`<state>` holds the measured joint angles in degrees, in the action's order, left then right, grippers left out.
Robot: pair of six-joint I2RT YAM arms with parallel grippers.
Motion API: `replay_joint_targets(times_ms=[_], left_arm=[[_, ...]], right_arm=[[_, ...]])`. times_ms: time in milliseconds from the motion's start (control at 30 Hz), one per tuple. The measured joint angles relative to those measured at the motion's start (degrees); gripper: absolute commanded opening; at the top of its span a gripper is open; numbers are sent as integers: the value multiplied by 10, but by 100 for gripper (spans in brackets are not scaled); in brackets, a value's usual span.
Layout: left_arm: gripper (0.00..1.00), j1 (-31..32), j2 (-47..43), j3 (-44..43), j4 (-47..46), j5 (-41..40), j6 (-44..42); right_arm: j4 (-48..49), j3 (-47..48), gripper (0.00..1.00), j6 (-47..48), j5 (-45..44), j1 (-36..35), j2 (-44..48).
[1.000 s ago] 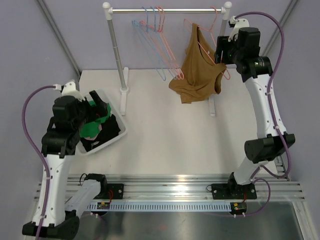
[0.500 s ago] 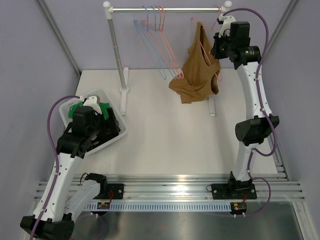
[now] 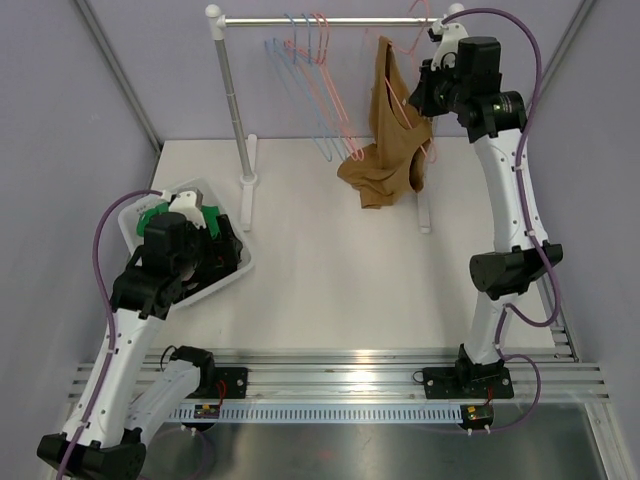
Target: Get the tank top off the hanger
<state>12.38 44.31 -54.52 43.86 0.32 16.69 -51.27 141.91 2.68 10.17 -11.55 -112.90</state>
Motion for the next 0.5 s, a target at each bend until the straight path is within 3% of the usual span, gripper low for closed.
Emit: replay_joint_targets(times_ms=[233, 333, 500], left_arm=[[99, 56, 1, -54, 0, 7, 8], [99, 108, 15, -103, -7, 7, 18], [99, 216, 63, -187, -59, -1, 37]], right_arm=[[-32, -20, 0, -7, 0, -2, 83], [-37, -104, 0, -10, 2, -2, 153], [-31, -324, 0, -33, 30, -5, 305]])
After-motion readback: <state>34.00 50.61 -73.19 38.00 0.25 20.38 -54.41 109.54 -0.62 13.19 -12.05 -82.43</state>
